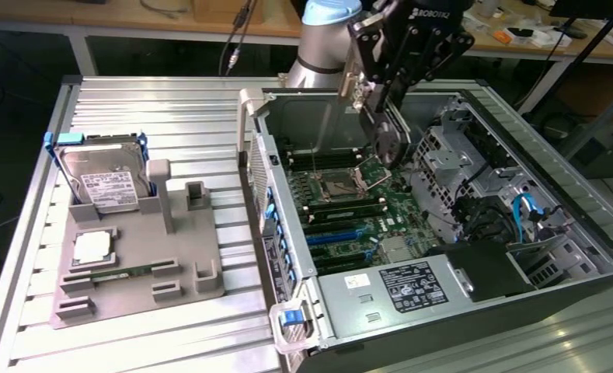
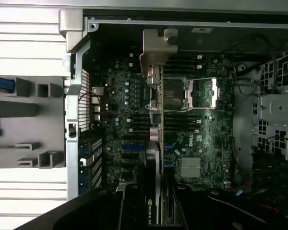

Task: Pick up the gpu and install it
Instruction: 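Pick up the gpu and move the gpu toward the slot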

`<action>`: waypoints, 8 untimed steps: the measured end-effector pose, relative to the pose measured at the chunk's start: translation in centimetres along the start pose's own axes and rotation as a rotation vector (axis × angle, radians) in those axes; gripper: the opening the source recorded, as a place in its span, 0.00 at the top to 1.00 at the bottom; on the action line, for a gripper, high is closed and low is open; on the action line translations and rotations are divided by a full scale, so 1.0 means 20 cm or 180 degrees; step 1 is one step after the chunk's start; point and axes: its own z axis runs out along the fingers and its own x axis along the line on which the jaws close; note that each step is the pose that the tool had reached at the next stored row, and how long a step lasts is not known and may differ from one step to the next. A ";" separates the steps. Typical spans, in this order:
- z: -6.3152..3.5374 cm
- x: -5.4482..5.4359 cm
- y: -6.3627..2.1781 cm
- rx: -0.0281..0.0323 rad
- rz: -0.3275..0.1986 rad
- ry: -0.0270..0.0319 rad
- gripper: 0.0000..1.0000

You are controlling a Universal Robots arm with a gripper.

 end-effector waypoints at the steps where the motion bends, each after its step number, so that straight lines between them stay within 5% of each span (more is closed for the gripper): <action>1: 0.002 -0.02 0.000 0.0000 0.0000 0.0000 0.73; 5: 0.011 -0.11 -0.002 0.0000 0.0000 0.0000 0.73; 8: 0.013 -0.13 -0.003 0.0000 0.0000 0.0000 0.73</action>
